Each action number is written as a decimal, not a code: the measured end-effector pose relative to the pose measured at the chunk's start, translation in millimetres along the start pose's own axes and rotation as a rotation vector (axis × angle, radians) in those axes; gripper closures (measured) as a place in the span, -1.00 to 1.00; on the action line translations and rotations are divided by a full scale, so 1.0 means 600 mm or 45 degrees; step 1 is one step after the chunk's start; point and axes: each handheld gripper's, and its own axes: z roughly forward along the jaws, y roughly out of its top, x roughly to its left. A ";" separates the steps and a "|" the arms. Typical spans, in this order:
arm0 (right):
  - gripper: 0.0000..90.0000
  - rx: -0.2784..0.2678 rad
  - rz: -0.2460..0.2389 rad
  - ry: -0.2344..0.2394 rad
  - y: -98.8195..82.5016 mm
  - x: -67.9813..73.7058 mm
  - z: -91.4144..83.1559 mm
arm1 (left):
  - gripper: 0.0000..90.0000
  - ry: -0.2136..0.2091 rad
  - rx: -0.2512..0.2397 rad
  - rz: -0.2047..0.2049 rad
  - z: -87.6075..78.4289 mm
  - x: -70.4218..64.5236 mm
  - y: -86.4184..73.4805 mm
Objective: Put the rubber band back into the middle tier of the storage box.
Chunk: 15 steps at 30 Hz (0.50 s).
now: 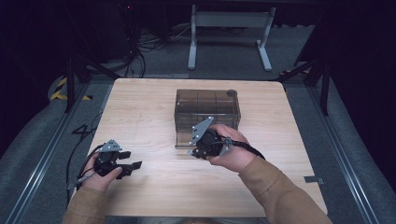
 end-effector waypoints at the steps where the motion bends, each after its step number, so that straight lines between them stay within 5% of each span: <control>1: 0.92 -0.004 0.014 -0.016 -0.003 -0.006 -0.001 | -0.26 0.002 -0.001 0.000 0.000 0.000 0.000; 15: 0.92 0.014 0.107 -0.089 -0.026 -0.049 -0.004 | -0.26 -0.001 0.002 0.001 0.000 0.001 0.000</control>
